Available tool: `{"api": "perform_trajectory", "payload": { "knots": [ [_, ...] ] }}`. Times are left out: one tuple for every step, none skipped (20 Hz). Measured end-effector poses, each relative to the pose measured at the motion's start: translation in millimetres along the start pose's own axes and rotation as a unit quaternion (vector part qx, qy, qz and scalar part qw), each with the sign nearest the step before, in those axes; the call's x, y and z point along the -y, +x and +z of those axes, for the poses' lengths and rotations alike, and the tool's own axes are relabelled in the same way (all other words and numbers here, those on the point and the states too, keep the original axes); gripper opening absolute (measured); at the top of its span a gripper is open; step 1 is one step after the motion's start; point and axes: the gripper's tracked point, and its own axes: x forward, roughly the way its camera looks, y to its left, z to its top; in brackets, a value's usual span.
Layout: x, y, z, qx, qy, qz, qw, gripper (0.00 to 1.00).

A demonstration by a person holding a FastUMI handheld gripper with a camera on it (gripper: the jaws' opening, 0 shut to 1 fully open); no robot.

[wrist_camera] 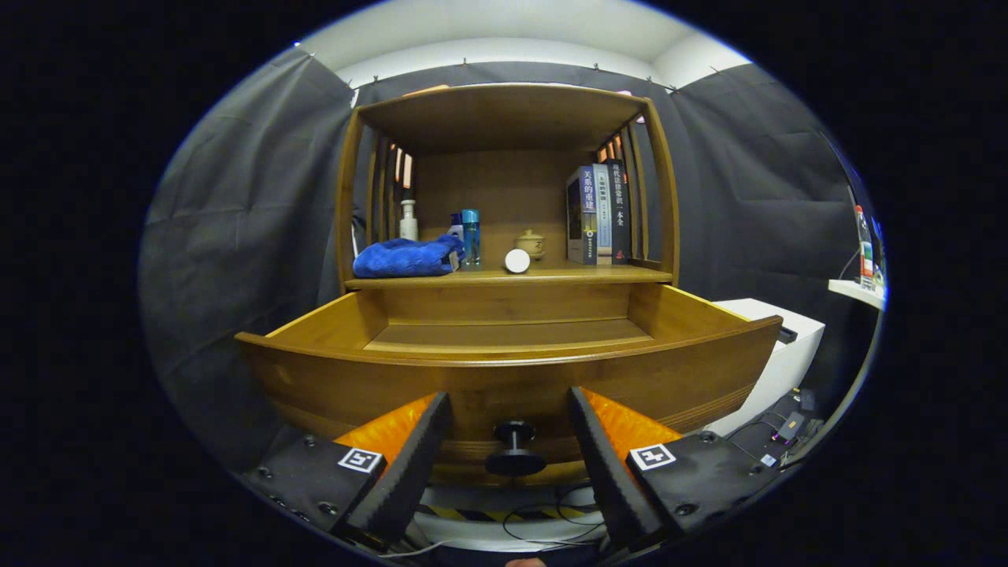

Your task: Pull open the drawer, take out the items inside it, and place them on the countertop above the cabinet.

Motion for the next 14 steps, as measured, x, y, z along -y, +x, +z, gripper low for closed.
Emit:
{"api": "perform_trajectory", "payload": {
  "knots": [
    [-0.2,4.8,2.2,0.011,-0.014,-0.003,1.000,0.98],
    [0.9,7.7,-0.4,0.010,-0.031,-0.006,0.999,0.98],
    [0.3,7.8,1.4,0.014,-0.035,-0.007,0.999,0.98],
    [-0.1,11.1,1.1,0.014,-0.030,-0.008,0.999,0.98],
    [-0.8,12.9,2.5,0.015,-0.027,-0.009,0.999,0.99],
    [-1.5,16.2,4.1,0.017,-0.028,-0.010,0.999,0.99],
    [0.0,18.2,5.5,0.018,-0.029,-0.011,0.999,0.99],
    [0.8,22.1,6.3,0.018,-0.027,-0.011,0.999,0.99],
    [-0.9,26.1,7.4,0.017,-0.024,-0.011,1.000,0.99],
    [-3.1,32.0,9.9,0.019,-0.023,-0.011,1.000,0.99],
    [-3.0,40.3,12.5,0.018,-0.025,-0.011,0.999,0.99],
    [-2.4,46.7,13.9,0.018,-0.026,-0.011,0.999,0.99],
    [-3.2,56.2,17.3,0.019,-0.027,-0.011,0.999,0.99],
    [-3.6,63.2,18.8,0.018,-0.030,-0.010,0.999,0.99]
  ]
}}
